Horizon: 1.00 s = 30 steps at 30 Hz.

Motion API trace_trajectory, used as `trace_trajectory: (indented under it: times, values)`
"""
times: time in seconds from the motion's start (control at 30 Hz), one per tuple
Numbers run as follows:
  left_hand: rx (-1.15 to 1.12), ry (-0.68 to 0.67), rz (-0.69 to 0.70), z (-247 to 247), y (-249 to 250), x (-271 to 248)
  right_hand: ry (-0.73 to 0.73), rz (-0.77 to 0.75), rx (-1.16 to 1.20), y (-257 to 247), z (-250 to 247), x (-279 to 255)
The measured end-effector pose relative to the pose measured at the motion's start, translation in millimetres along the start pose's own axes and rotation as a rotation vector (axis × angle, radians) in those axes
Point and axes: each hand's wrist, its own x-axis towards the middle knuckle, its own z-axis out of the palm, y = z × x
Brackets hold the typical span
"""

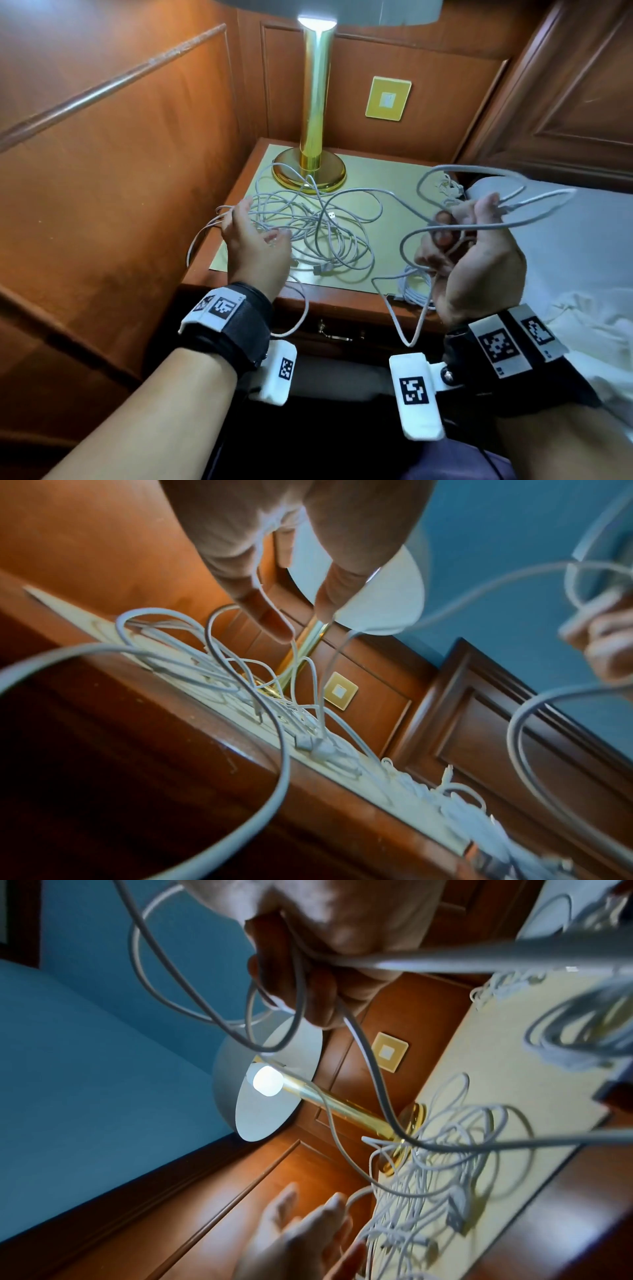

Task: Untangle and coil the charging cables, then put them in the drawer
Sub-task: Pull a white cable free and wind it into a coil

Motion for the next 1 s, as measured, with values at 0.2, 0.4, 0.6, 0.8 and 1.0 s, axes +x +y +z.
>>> trace_trajectory:
  times: [0.2, 0.4, 0.6, 0.8, 1.0]
  values:
    - [0.245, -0.32, 0.261, 14.9, 1.3, -10.7, -0.126, 0.374, 0.125, 10.6, 3.8, -1.2]
    - [0.025, -0.268, 0.074, 22.3, 0.9, -10.5, -0.191, 0.619, 0.289, 10.6, -4.9, 0.0]
    - [-0.22, -0.383, -0.305, 24.9, 0.2, -7.7, -0.194, 0.717, 0.365, 9.1, -13.3, 2.4]
    - [-0.115, -0.197, -0.065, 19.9, 8.9, -2.6, -0.071, 0.691, 0.224, 12.5, -15.8, 5.2]
    - [0.039, 0.065, 0.43, 11.4, 9.3, 1.5, 0.045, 0.673, 0.133, 16.9, -16.8, 9.3]
